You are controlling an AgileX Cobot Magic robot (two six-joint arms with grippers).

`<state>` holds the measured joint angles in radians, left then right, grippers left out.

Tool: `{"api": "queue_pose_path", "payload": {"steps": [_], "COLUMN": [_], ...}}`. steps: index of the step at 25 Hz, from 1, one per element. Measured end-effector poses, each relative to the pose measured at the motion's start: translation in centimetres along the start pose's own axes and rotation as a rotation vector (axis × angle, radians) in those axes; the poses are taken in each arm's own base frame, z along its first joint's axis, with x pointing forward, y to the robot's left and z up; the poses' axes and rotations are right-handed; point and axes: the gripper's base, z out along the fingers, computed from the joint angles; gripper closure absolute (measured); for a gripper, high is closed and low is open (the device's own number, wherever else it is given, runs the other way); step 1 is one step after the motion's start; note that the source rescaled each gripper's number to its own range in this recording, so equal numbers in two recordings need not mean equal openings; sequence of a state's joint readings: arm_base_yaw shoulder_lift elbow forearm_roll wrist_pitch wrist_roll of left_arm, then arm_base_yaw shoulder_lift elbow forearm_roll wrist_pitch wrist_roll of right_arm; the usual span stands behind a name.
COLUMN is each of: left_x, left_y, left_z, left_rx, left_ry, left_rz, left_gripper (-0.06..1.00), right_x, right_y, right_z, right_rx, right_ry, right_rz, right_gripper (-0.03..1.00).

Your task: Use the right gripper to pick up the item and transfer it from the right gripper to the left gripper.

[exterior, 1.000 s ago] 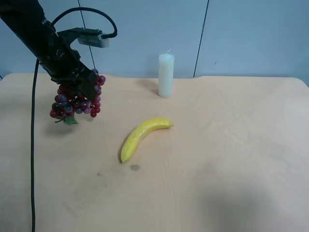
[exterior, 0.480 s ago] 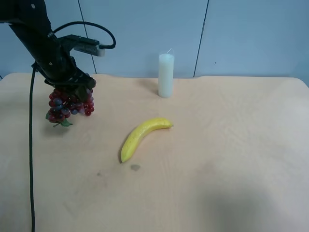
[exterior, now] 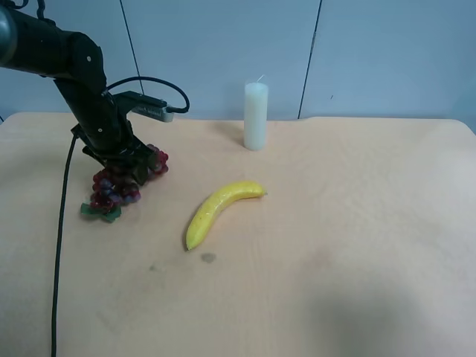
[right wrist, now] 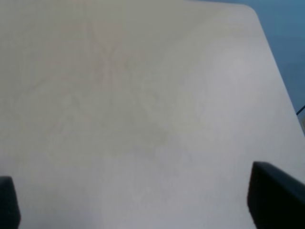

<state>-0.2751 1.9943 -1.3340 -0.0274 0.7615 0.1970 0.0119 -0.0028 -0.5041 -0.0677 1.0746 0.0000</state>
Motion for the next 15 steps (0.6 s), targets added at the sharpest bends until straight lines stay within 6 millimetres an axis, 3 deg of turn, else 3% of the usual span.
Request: {"api": "queue_pose_path", "payload": {"steps": [2,4,12,15], "left_x": [0.0,0.0,0.0,0.2], "left_y": [0.0,0.0,0.0,-0.1], "left_z": [0.0,0.0,-0.2,-1.6], "left_rx": [0.001,0.001,0.002,0.007], "left_ry": [-0.002,-0.002,0.000,0.015], "left_rz": [-0.001,-0.001,-0.001,-0.002], "left_gripper": [0.14,0.01,-0.04,-0.04], "right_x": [0.0,0.0,0.0,0.0], "right_y": [0.0,0.0,0.0,0.0], "right_z": [0.0,0.0,0.0,0.0], "right_rx": [0.000,0.000,0.000,0.000], "right_ry": [0.000,0.000,0.000,0.000], "right_rz": [0.000,0.000,0.000,0.000], "right_gripper": [0.07,0.07,0.07,0.07]}}
